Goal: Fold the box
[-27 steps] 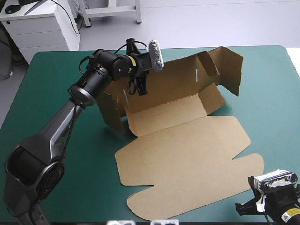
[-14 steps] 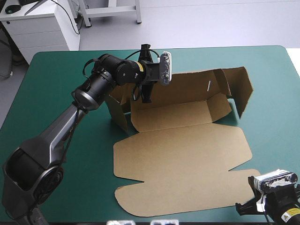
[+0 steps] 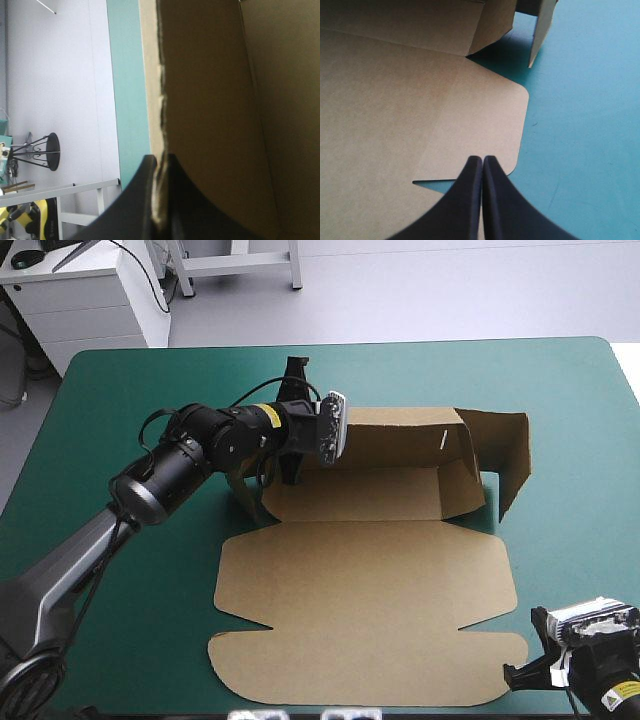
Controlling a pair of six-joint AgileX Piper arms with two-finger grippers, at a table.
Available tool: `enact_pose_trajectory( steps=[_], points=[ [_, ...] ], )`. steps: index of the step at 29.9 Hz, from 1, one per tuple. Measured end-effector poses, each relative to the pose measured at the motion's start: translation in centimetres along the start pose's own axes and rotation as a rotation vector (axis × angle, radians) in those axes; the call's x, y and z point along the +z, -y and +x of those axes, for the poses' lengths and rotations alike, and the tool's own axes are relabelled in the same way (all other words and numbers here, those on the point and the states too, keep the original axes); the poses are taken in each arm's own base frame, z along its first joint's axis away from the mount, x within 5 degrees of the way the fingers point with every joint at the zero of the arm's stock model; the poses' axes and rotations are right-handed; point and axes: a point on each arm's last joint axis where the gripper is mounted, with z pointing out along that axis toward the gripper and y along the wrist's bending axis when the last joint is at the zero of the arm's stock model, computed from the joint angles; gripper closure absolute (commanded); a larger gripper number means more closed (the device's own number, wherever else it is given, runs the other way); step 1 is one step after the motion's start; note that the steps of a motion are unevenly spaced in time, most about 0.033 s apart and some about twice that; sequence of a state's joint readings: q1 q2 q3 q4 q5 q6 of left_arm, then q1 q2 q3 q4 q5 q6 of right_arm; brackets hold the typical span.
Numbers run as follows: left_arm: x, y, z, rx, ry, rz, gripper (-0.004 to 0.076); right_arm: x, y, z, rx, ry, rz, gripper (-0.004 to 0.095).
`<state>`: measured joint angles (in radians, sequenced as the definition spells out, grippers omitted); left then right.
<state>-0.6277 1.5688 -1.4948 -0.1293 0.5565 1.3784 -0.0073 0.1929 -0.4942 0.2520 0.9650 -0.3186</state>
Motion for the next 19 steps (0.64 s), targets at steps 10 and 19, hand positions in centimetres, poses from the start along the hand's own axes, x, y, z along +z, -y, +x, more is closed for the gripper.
enact_pose_trajectory(
  steps=[10, 19],
  points=[
    [0.7, 2.8, 1.1, 0.031, 0.006, -0.11, 0.0731, 0.0, 0.1, -0.2, 0.015, 0.025, 0.006, 0.0922],
    [1.8, 4.6, 1.9, 0.066, 0.0, -0.186, 0.0731, 0.0, 0.1, -0.4, 0.054, 0.044, 0.007, 0.0922]
  ],
)
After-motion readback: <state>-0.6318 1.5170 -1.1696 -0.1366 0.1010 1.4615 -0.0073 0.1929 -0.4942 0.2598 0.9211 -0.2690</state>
